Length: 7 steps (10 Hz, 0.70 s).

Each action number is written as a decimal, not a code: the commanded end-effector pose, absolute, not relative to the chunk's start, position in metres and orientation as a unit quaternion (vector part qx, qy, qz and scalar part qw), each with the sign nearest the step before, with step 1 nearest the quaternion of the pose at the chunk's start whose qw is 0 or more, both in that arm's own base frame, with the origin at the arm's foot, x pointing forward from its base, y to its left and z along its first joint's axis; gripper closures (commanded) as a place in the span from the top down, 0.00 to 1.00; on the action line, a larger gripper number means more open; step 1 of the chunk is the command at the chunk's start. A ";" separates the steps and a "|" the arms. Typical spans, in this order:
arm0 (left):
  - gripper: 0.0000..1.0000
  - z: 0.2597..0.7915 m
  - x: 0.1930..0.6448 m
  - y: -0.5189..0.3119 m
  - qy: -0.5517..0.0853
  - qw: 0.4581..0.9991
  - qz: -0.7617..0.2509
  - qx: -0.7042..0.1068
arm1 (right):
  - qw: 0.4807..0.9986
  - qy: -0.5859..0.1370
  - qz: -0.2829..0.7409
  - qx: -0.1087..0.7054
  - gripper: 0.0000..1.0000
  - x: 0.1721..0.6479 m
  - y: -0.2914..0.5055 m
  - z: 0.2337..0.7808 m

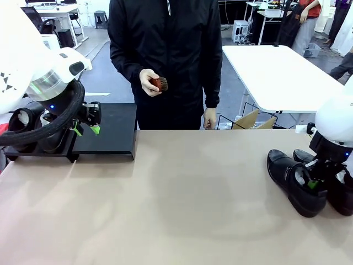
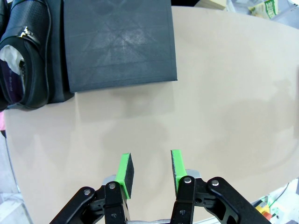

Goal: Organize the shoes by placing them on the stand.
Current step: Pick up one Shoe and place it in the middle of the table.

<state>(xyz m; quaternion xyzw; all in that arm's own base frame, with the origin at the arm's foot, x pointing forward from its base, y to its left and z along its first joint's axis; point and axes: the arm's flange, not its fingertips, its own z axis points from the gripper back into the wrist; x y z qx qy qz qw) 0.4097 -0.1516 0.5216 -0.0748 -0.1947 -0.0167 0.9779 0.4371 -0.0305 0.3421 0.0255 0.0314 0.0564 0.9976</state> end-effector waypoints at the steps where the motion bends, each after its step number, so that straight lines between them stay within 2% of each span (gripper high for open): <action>1: 0.45 0.521 0.409 -0.150 -0.198 0.976 -0.016 -0.085 | 0.998 0.029 0.032 0.042 0.00 0.425 -0.029 0.361; 4: 0.45 0.521 0.409 -0.150 -0.198 0.976 -0.016 -0.085 | 0.993 0.000 -0.001 0.120 0.00 0.399 0.019 0.420; 5: 0.45 0.521 0.409 -0.150 -0.198 0.976 -0.016 -0.085 | 0.992 -0.003 -0.021 0.122 0.00 0.391 0.039 0.429; 6: 0.45 0.521 0.409 -0.150 -0.198 0.976 -0.016 -0.085 | 0.998 -0.006 -0.021 0.063 0.00 0.390 0.058 0.430; 7: 0.45 0.521 0.409 -0.150 -0.198 0.976 -0.016 -0.085 | 0.994 0.011 0.006 0.109 0.00 0.403 0.018 0.420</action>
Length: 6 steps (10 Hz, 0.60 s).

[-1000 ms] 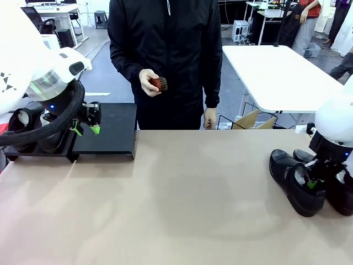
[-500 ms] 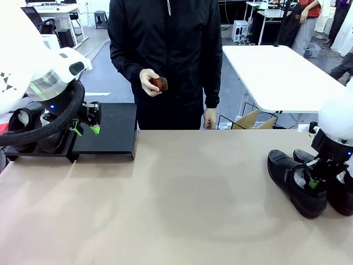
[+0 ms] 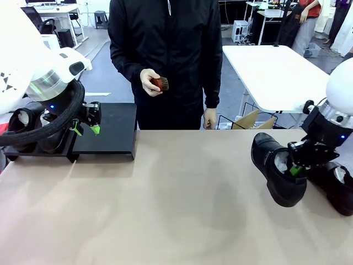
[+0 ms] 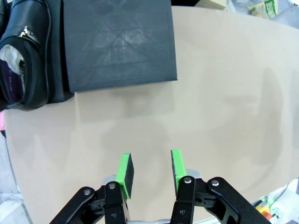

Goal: Organize the shoes by placing them on the stand.
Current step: Pick up one Shoe and place it in the middle of the table.

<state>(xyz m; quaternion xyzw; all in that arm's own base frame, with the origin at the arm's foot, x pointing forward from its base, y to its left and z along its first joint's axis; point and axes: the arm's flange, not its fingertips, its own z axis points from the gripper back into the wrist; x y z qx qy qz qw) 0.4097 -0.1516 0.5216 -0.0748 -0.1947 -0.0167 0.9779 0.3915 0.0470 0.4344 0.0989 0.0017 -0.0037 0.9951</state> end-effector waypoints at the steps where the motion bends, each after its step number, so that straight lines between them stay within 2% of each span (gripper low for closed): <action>1: 0.45 0.521 0.409 -0.150 -0.198 0.976 -0.016 -0.085 | 0.994 0.011 0.006 0.109 0.00 0.403 0.018 0.420; 4: 0.45 0.521 0.409 -0.150 -0.198 0.976 -0.016 -0.085 | 0.994 0.015 -0.004 0.105 0.00 0.396 0.028 0.420; 5: 0.45 0.521 0.409 -0.150 -0.198 0.976 -0.016 -0.085 | 0.997 -0.021 -0.022 0.076 0.00 0.385 0.064 0.436; 6: 0.45 0.521 0.409 -0.150 -0.198 0.976 -0.016 -0.085 | 0.994 -0.039 0.015 0.102 0.00 0.366 0.108 0.450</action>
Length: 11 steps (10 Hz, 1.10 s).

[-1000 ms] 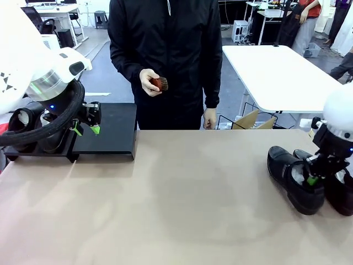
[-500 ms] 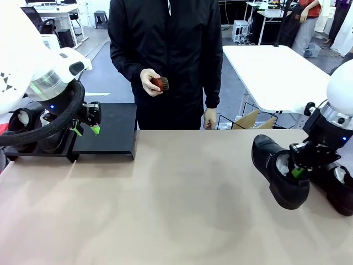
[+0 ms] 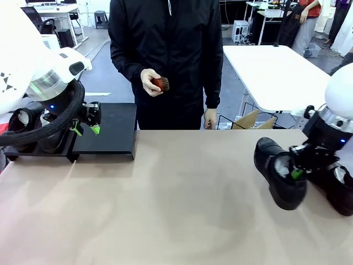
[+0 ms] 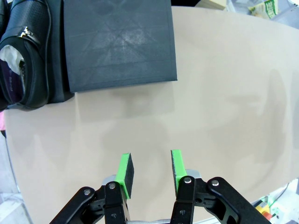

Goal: Organize the shoes by placing them on the stand.
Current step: Pick up one Shoe and place it in the middle of the table.

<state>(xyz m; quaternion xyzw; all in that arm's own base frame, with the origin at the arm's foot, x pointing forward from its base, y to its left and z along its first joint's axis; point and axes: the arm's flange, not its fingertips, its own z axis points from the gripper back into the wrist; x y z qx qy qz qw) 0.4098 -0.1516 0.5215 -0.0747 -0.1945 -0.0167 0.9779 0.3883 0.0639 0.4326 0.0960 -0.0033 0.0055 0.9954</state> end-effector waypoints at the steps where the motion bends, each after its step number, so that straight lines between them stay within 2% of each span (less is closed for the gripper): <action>1: 0.45 0.521 0.409 -0.150 -0.198 0.976 -0.016 -0.085 | 0.993 -0.033 0.033 0.110 0.00 0.353 0.147 0.449; 4: 0.45 0.521 0.409 -0.150 -0.198 0.976 -0.016 -0.085 | 0.992 -0.005 -0.011 0.128 0.00 0.333 0.244 0.417; 6: 0.45 0.521 0.409 -0.150 -0.198 0.976 -0.016 -0.085 | 0.988 -0.021 -0.036 0.147 0.00 0.329 0.281 0.397; 9: 0.45 0.521 0.409 -0.150 -0.198 0.976 -0.016 -0.085 | 0.990 -0.004 -0.001 0.140 0.00 0.330 0.318 0.363; 10: 0.45 0.521 0.409 -0.150 -0.198 0.976 -0.016 -0.085 | 0.990 0.001 0.011 0.139 0.02 0.330 0.320 0.361; 11: 0.45 0.521 0.409 -0.150 -0.198 0.976 -0.016 -0.085 | 0.990 0.005 0.014 0.139 0.14 0.331 0.319 0.360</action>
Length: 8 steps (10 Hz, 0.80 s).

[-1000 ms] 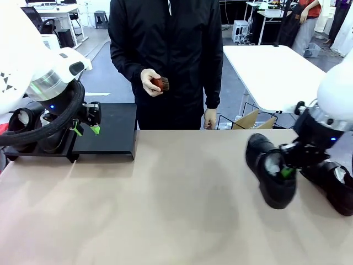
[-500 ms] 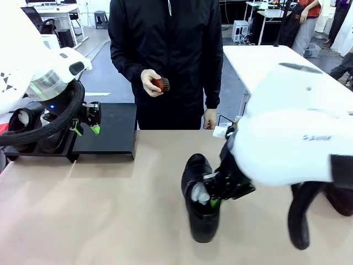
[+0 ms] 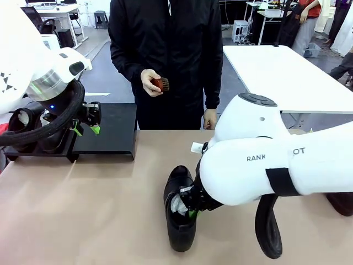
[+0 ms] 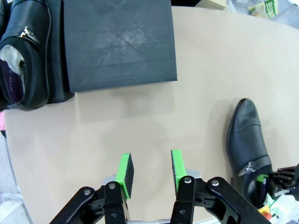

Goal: Organize the shoes by placing them on the stand.
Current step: Pick up one Shoe and place it in the middle of the table.

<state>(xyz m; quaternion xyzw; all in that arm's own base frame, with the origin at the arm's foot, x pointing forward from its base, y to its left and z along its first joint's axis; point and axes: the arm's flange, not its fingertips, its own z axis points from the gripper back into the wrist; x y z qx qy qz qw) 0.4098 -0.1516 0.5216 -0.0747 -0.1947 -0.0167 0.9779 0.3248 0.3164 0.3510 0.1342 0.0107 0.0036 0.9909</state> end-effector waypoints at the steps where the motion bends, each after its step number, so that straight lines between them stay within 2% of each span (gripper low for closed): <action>1: 0.45 0.521 0.409 -0.150 -0.198 0.976 -0.016 -0.085 | 0.991 0.008 0.021 0.133 0.32 0.333 0.318 0.359; 4: 0.45 0.521 0.409 -0.150 -0.198 0.976 -0.016 -0.085 | 0.990 0.019 0.040 0.137 0.87 0.333 0.311 0.357; 5: 0.45 0.521 0.409 -0.150 -0.198 0.976 -0.016 -0.085 | 0.989 0.019 0.046 0.138 1.00 0.332 0.308 0.358; 8: 0.45 0.521 0.409 -0.150 -0.198 0.976 -0.016 -0.085 | 0.983 0.007 0.063 0.170 1.00 0.323 0.284 0.383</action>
